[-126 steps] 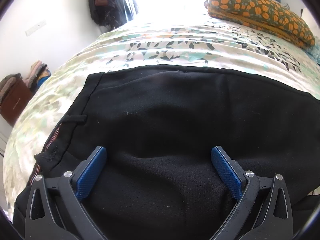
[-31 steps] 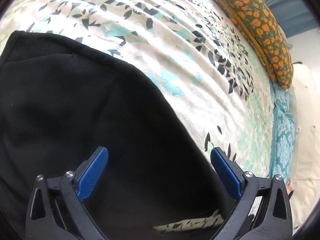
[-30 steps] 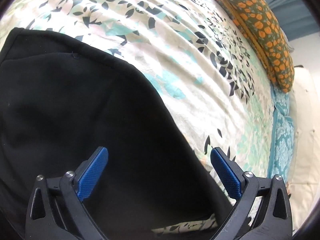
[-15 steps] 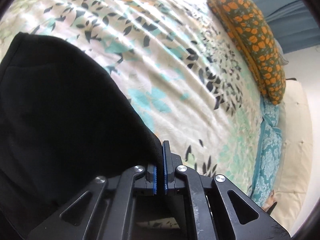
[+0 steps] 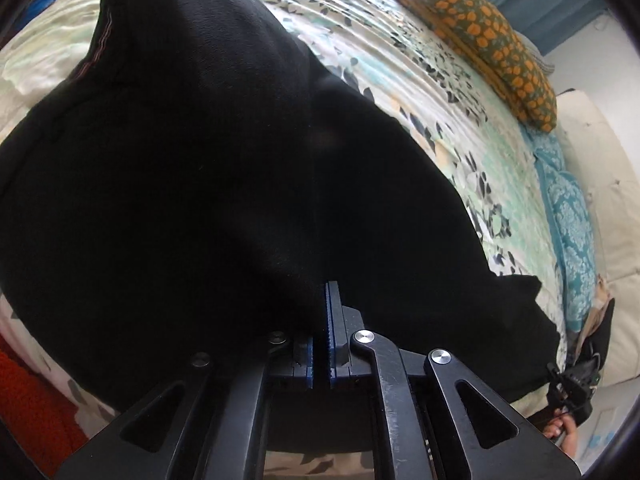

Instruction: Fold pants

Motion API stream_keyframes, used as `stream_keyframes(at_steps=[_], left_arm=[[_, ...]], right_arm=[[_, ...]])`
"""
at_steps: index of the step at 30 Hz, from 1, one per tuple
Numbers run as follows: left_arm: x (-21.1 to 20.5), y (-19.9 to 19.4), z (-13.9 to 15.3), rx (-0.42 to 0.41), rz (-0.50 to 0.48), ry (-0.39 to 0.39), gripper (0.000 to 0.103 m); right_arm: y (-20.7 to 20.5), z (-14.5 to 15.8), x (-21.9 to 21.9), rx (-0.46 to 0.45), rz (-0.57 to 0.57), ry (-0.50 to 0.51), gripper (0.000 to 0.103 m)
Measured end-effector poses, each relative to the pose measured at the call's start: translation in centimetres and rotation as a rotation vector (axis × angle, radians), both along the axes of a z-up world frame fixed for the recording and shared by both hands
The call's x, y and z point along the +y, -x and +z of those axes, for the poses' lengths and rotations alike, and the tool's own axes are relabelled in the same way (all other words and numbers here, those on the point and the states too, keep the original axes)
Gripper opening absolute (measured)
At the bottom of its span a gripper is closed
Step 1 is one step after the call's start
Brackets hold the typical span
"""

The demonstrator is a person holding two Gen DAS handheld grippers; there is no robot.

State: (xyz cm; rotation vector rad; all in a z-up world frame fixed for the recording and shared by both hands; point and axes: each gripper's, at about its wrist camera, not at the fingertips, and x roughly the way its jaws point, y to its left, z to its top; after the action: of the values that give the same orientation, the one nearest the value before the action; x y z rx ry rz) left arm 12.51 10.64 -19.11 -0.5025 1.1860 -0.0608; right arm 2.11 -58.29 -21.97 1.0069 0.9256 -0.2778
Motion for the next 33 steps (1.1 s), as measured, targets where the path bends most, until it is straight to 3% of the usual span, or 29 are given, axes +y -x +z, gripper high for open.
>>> stream_keyframes(at_steps=[10,14,23,28,33], left_arm=[[-4.1,0.6,0.2,0.000,-0.110,-0.030,0.003],[-4.7,0.5,-0.7,0.030,-0.123,-0.035,0.003],[-6.1,0.8,-0.4,0.035,-0.153,-0.055,0.004],[-8.0,-0.9,-0.7,0.039,-0.164,-0.076,0.004],[-7.0,0.5,-0.9,0.040,-0.174,-0.074,0.004]], right_arm=[[-0.2,3.0,-1.8,0.090,0.025,0.302,0.005],[0.4,1.5,-3.2,0.140,-0.022,0.244,0.006],[1.4,2.0,-3.0,0.139,-0.056,0.284,0.006],[1.3,1.6,-2.9,0.153,-0.056,0.285,0.006],[1.4,1.8,-2.7,0.151,-0.060,0.301,0.006]])
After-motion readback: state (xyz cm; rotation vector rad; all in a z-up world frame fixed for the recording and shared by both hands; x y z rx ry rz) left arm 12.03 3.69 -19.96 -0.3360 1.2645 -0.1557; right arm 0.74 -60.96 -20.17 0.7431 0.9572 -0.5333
